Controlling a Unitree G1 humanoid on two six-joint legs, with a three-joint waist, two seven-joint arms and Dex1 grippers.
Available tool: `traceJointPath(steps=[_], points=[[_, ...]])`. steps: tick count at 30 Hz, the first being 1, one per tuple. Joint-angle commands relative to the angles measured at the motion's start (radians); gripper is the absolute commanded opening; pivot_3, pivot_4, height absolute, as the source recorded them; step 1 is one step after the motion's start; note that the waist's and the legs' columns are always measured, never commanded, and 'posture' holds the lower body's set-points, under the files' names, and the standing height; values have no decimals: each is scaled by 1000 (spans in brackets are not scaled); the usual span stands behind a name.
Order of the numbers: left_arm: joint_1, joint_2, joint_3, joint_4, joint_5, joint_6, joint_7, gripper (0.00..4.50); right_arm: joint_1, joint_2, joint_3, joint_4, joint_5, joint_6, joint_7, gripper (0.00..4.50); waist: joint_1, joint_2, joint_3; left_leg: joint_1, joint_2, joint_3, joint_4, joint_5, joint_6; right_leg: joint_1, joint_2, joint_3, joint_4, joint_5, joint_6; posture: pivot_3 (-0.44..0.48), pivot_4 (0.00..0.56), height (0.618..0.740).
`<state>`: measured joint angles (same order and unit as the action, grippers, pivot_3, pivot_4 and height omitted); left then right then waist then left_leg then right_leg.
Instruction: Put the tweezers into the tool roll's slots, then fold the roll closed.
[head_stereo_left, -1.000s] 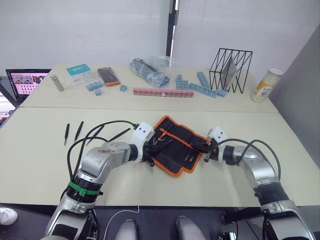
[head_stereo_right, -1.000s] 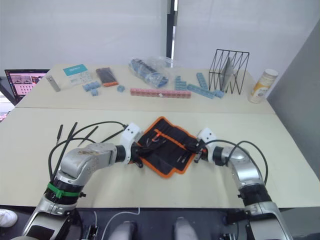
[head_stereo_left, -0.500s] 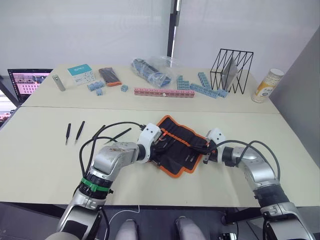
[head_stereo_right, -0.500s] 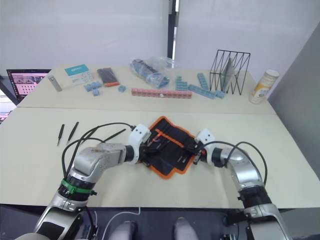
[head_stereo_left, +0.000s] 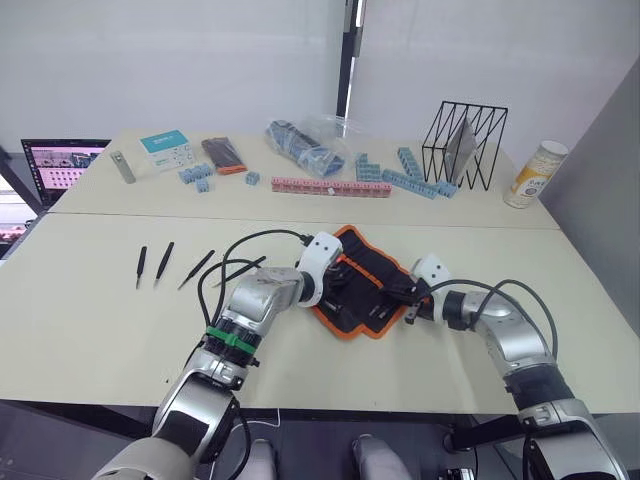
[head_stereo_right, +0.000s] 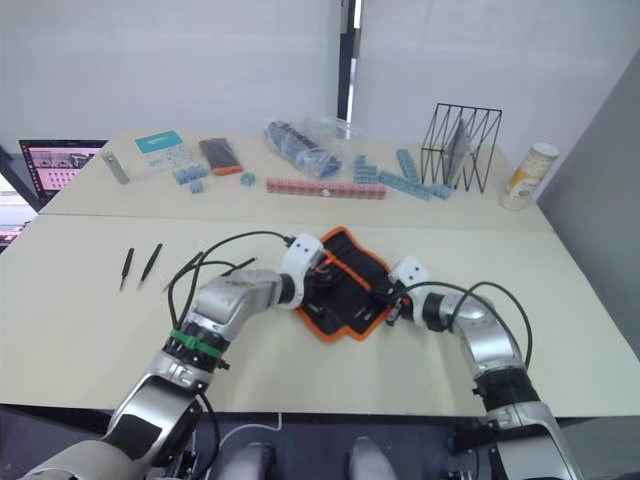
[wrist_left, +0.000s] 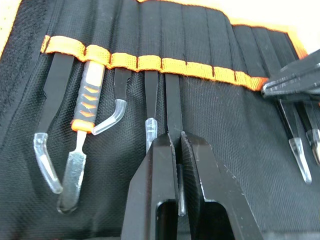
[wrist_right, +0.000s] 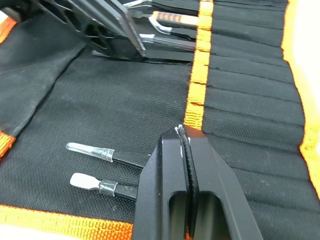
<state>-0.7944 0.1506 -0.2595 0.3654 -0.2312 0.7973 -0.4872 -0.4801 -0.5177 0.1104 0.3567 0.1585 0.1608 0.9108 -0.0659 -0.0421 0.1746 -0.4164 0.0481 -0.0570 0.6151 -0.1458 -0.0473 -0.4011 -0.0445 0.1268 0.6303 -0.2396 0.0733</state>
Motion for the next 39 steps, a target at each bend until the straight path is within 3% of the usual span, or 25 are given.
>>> traceJointPath(steps=[1, 14, 28, 39], points=[[-40, -16, -16, 70, 49, -92, -25, 0, 30, 0, 16, -7, -25, 17, -4, 27, 2, 0, 0, 0, 0, 0, 0, 0, 0, 0, 0, 0, -1, 0, 0, 0, 150, 740], [-97, 42, -132, 215, 196, -307, -263, 0, 35, 3, 17, 2, -30, 24, -16, 27, 3, 0, 0, 0, 0, 0, -1, 0, 0, 0, 0, 0, -1, 0, 0, 0, 150, 740], [-287, -60, -56, 595, 282, -533, -213, 0, 70, 3, 22, -28, -29, 42, -38, 27, 12, 0, 0, -1, -1, 0, 0, 0, 0, 1, 0, 1, -2, 0, 0, 0, 150, 740], [-303, -57, -75, 548, 348, -506, -274, 0, 66, 9, 23, -12, -32, 39, -40, 27, 8, 0, 0, -1, -1, 0, -2, 0, 0, 0, 0, 1, -1, 0, 1, 0, 150, 740]])
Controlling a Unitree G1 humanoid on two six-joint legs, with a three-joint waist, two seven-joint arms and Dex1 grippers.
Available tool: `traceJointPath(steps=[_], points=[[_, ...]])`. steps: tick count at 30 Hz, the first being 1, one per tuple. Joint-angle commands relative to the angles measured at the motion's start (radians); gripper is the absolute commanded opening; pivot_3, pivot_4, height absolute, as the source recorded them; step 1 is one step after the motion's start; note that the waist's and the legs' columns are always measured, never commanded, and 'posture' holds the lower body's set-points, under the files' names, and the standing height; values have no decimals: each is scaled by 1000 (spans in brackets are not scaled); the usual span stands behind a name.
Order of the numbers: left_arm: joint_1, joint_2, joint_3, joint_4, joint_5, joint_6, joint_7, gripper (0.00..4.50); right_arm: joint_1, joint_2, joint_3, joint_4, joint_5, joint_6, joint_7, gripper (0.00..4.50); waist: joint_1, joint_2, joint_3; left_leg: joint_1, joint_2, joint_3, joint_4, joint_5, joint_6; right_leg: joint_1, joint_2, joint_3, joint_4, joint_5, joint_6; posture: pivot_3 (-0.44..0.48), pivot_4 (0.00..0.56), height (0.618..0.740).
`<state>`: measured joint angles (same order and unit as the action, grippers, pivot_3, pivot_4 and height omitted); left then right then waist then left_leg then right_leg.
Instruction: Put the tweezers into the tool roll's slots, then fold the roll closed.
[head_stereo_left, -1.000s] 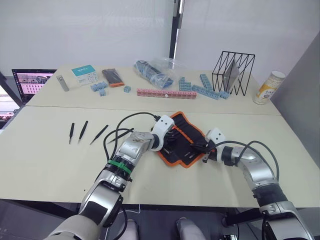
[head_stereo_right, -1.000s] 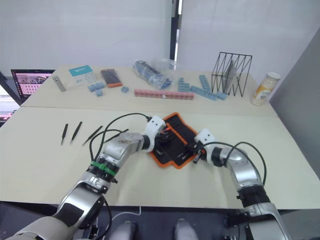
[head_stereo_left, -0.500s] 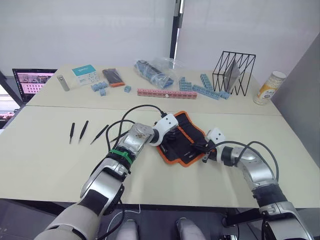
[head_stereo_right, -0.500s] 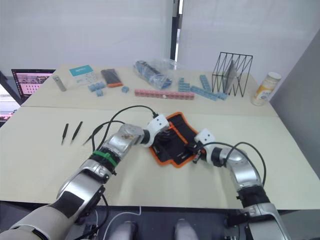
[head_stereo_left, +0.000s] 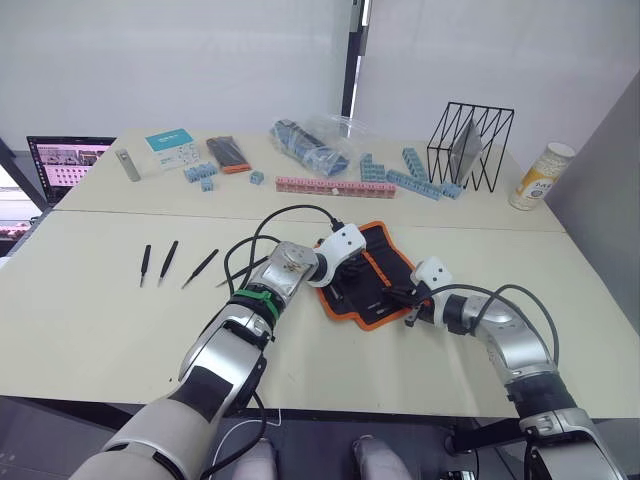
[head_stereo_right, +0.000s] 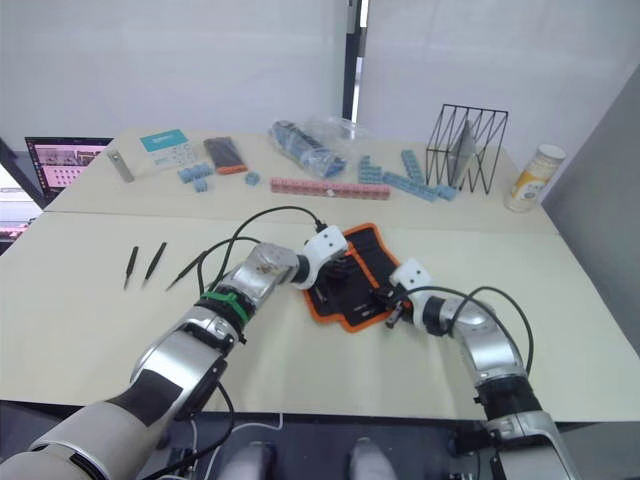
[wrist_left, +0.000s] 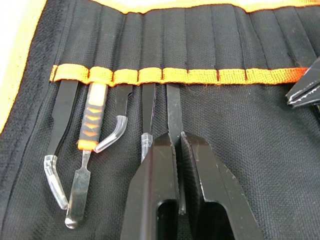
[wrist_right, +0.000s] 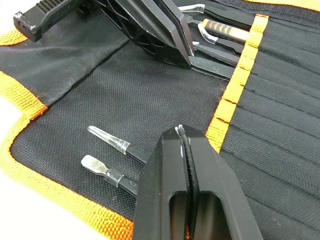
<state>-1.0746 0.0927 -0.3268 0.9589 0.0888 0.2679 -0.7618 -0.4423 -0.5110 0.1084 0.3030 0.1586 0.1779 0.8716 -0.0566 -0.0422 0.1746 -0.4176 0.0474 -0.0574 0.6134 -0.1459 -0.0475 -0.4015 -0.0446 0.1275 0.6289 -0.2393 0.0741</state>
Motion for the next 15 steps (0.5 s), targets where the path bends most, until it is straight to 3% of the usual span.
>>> traceJointPath(steps=[1, 6, 15], points=[[-30, -1, -11, -60, 35, 36, 2, 0, 29, 5, 25, 43, -33, 22, -2, 27, -3, 0, 0, 0, 0, 0, 0, 0, 0, 0, 0, 0, 0, 0, 0, 0, 150, 740], [-70, -38, -5, -59, 49, 65, 25, 0, 32, 15, 26, 39, -33, 26, -7, 27, -8, 0, 0, -2, 0, 0, 0, 0, 0, -2, 0, 0, 0, 0, 0, 0, 150, 740], [-85, -76, -17, 20, 111, -38, 87, 0, 46, 3, 14, 15, -31, 32, -14, 27, -10, 0, 0, -3, 0, -1, -2, 0, 0, -3, 0, 0, 0, 1, 1, 0, 150, 740]])
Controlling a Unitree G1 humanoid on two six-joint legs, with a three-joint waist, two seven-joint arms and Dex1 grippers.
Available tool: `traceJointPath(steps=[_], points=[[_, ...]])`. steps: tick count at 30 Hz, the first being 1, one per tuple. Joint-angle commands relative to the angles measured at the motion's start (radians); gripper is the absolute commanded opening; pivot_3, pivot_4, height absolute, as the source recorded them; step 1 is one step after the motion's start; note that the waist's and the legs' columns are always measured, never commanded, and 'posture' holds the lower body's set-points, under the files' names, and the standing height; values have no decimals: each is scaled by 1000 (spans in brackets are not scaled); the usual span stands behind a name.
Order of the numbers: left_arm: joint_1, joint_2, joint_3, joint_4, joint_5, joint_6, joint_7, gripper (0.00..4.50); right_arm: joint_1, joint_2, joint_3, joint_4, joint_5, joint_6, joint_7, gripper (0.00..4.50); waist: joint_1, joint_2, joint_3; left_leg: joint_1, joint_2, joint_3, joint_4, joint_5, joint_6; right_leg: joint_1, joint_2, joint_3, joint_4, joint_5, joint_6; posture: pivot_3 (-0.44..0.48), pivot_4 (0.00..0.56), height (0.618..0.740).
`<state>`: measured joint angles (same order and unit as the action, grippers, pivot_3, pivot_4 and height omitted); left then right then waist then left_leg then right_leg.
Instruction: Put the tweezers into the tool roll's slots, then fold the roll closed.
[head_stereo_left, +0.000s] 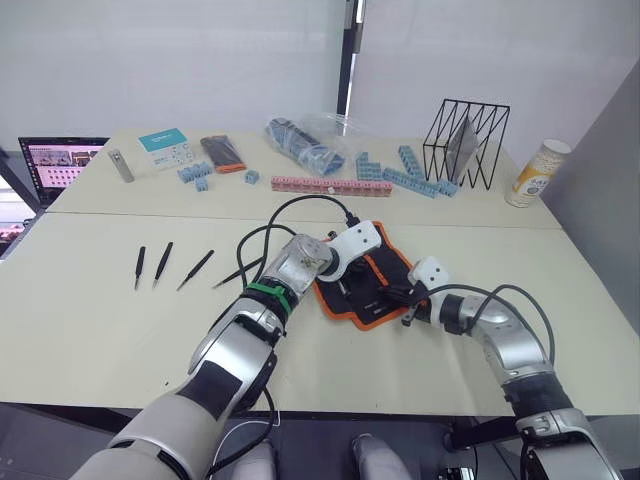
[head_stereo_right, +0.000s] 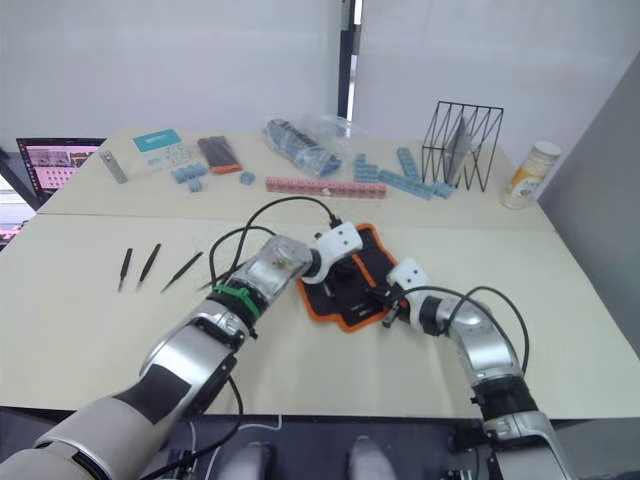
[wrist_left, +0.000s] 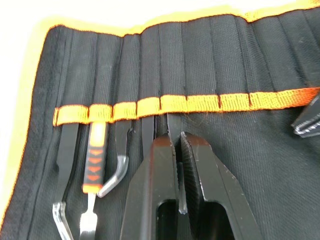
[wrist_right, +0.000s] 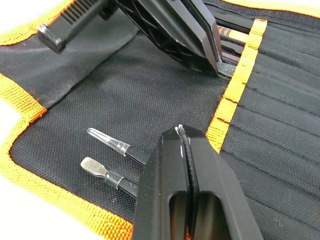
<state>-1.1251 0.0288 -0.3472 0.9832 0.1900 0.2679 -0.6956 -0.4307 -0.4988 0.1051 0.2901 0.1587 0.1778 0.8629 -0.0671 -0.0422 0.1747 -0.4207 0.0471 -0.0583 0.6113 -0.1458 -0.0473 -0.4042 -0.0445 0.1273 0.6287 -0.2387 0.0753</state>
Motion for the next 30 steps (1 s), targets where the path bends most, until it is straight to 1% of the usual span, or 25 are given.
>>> traceJointPath(steps=[1, 5, 7, 10, 13, 15, 16, 17, 18, 21, 22, 26, 27, 30], points=[[-34, -13, -1, 3, 18, -49, 25, 0, 37, -10, 16, 24, -30, 34, -6, 27, 0, 0, 0, 0, 0, 0, 0, 0, 0, 0, 0, 0, 0, 0, 0, 0, 150, 740], [-36, -11, 20, 16, 14, -50, 26, 0, 42, -13, 13, 15, -29, 38, -8, 27, 1, 0, 0, 0, 0, 0, 0, 0, 0, 0, 0, 0, 0, 0, 0, 0, 150, 740], [-29, 11, 22, -12, 17, -44, 12, 812, 42, -14, 10, 15, -27, 39, -8, 0, 0, 0, 0, 0, 0, 0, 0, 0, 0, 0, 0, 0, 0, 0, 0, 0, 150, 740], [-5, 60, 1, -99, 44, -29, -16, 1768, 37, -17, 4, 20, -23, 34, -5, 0, -1, 0, 0, -1, 0, 0, 0, 0, 0, -1, 0, 0, 0, 0, 0, 0, 150, 740], [70, 127, 20, -332, 21, 92, -76, 2711, 20, -22, -18, 26, -3, 26, 5, 0, -7, 0, 0, -1, 0, 0, -1, 0, 0, -1, 0, 0, 0, 0, 0, 0, 150, 740], [151, 187, 53, -544, -27, 219, -135, 3427, 15, -24, -39, 8, 28, 28, 23, 0, -7, 1, 0, 0, 0, 0, -3, 0, 0, -1, 0, 1, 1, 0, -1, 0, 150, 740], [193, 223, 81, -644, -53, 276, -154, 3642, 15, -18, -54, -2, 53, 28, 32, 0, -6, 2, 0, 0, 0, 0, -3, 0, 0, -1, 0, 1, 1, -1, -1, 0, 150, 740], [223, 247, 98, -715, -71, 320, -162, 4083, 14, -14, -64, -8, 69, 28, 39, 0, -5, 2, 0, 0, 0, 0, -4, 0, 0, -1, 0, 1, 1, -1, -1, 0, 150, 740], [258, 278, 123, -788, -93, 360, -173, 4410, 11, -8, -77, -14, 87, 27, 42, 0, -4, 2, 0, 0, 0, 0, -4, 0, 0, -1, 0, 0, 1, -1, -1, 0, 150, 740], [330, 334, 187, -937, -161, 459, -183, 4462, 5, 3, -105, -24, 114, 29, 38, 0, 1, 3, 1, -2, 0, -1, -3, 0, 0, -2, 0, 0, 1, -1, -1, 0, 150, 740], [363, 347, 236, -976, -195, 476, -172, 4462, 5, 4, -110, -27, 118, 32, 36, 0, 1, 3, 1, -2, 0, -1, -3, 0, 0, -2, 0, 0, 1, -1, -1, 0, 150, 740], [459, 389, 377, -1058, -298, 515, -149, 4462, 2, -2, -115, -17, 107, 24, 33, 0, -1, 3, 1, -2, 0, -1, -3, 0, 0, -2, 0, 0, 1, -1, -1, 0, 150, 740], [473, 395, 398, -1068, -320, 520, -148, 4462, 1, -5, -113, -12, 101, 18, 33, 0, -2, 3, 1, -2, 0, -1, -3, 0, 0, -3, 0, 0, 1, -1, -1, 0, 150, 740], [570, 447, 534, -1056, -380, 418, -137, 4462, -12, -12, -108, 39, 81, -3, 32, 0, -6, 3, 1, -1, 1, -1, -3, 0, 0, -3, 0, 0, 1, -1, -1, 0, 150, 740]])
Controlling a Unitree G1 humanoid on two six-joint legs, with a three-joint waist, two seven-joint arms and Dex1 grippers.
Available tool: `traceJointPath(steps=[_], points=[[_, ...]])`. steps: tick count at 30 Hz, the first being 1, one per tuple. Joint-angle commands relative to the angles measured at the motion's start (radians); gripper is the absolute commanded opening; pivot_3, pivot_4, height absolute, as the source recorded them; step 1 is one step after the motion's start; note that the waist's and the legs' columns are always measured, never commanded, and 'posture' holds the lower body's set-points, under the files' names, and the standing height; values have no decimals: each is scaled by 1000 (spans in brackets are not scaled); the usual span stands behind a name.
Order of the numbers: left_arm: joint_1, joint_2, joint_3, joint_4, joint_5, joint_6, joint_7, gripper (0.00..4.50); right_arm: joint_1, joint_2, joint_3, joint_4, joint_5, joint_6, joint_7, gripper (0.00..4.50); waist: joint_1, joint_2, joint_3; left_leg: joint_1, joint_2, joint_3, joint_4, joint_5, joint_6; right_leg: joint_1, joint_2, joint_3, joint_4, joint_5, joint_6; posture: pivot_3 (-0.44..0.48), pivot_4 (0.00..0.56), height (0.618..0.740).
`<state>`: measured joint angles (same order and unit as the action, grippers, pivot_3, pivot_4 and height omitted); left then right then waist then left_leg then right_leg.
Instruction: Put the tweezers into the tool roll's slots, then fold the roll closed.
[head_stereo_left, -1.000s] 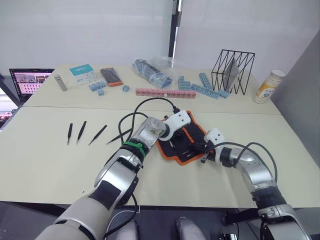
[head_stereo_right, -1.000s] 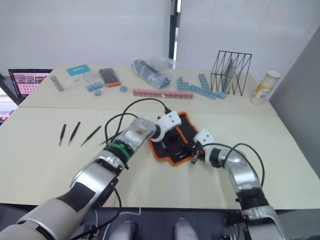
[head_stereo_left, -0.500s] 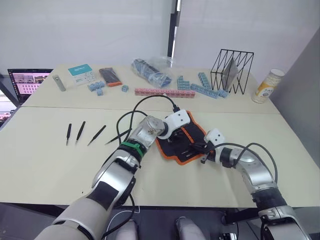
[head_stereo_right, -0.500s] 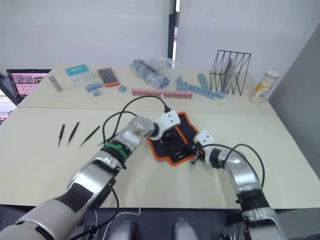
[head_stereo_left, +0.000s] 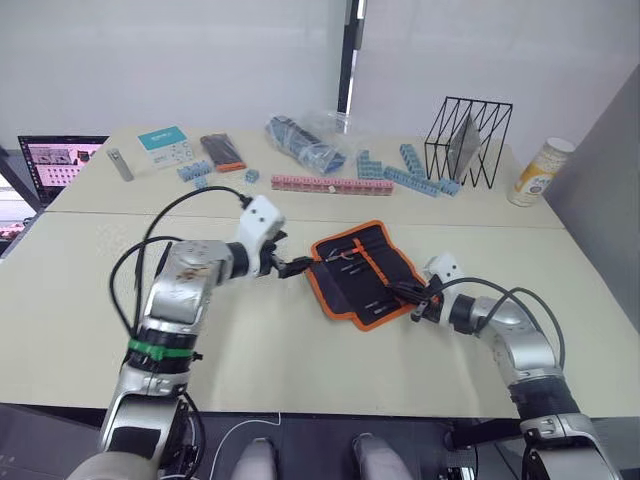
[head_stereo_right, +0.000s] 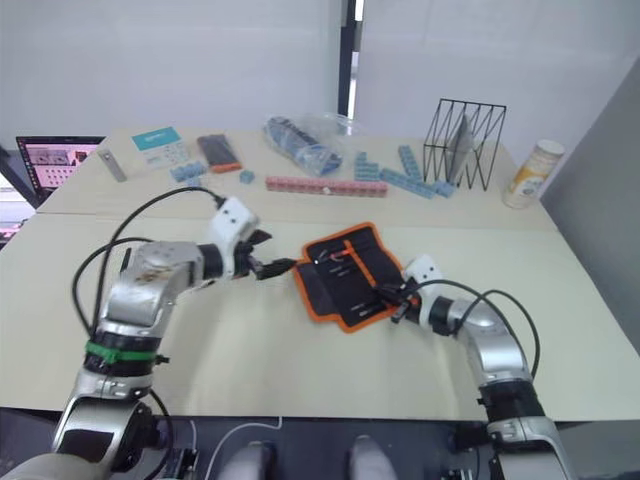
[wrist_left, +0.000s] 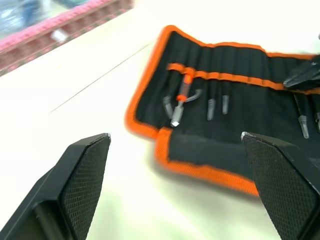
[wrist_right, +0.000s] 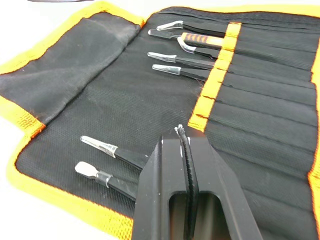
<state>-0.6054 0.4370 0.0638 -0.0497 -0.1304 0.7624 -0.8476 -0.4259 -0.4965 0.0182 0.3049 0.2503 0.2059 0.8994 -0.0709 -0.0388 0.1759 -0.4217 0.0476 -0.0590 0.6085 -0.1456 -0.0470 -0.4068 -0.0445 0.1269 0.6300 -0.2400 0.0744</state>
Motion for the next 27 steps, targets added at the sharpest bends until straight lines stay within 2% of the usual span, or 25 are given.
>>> traceJointPath(steps=[1, 7, 11, 16, 19, 24, 27], points=[[79, 55, 153, -19, -68, -101, 26, 4462, -17, -16, -16, 35, -18, -36, -3, 0, -4, 0, 0, 0, 0, 0, 0, 0, 0, 0, 0, 0, 0, 0, 0, 0, 150, 740], [318, 103, 326, -81, -71, -235, 141, 4462, -12, -5, 8, 91, -48, -68, 3, 0, -1, 0, 0, 1, 1, 2, 0, 0, 0, 1, 0, 1, -1, 0, -1, 0, 150, 740], [476, 70, 492, -124, -152, -327, 183, 4462, -13, -1, 17, 114, -59, -80, 10, 0, 2, -2, 0, 1, 1, 2, 0, 0, 0, 1, 0, 0, -1, 0, -2, 0, 150, 740], [631, 56, 645, -158, -240, -301, 246, 4462, -18, 2, 25, 138, -69, -95, 14, 0, 1, -3, -1, 4, 2, 3, 0, 0, 0, 2, 0, -1, 0, -5, -11, 0, 150, 740], [711, 7, 756, -119, -289, -336, 308, 4462, -30, 7, 32, 154, -72, -103, 24, 0, 0, -3, -1, 6, 3, 4, 0, 0, -1, 3, -1, 0, 0, -5, -12, 0, 150, 740], [819, -84, 818, -138, -346, -380, 371, 4462, -50, 7, 40, 185, -79, -115, 42, 0, 0, -5, -2, 7, 3, 5, 0, -1, -2, 3, -1, 0, 0, -5, -13, 0, 150, 740], [860, -104, 822, -135, -360, -397, 396, 4462, -52, 6, 41, 192, -82, -117, 51, 0, 0, -6, -2, 7, 3, 5, 0, -4, -7, 2, -1, 0, -1, -6, -14, 0, 150, 740]])
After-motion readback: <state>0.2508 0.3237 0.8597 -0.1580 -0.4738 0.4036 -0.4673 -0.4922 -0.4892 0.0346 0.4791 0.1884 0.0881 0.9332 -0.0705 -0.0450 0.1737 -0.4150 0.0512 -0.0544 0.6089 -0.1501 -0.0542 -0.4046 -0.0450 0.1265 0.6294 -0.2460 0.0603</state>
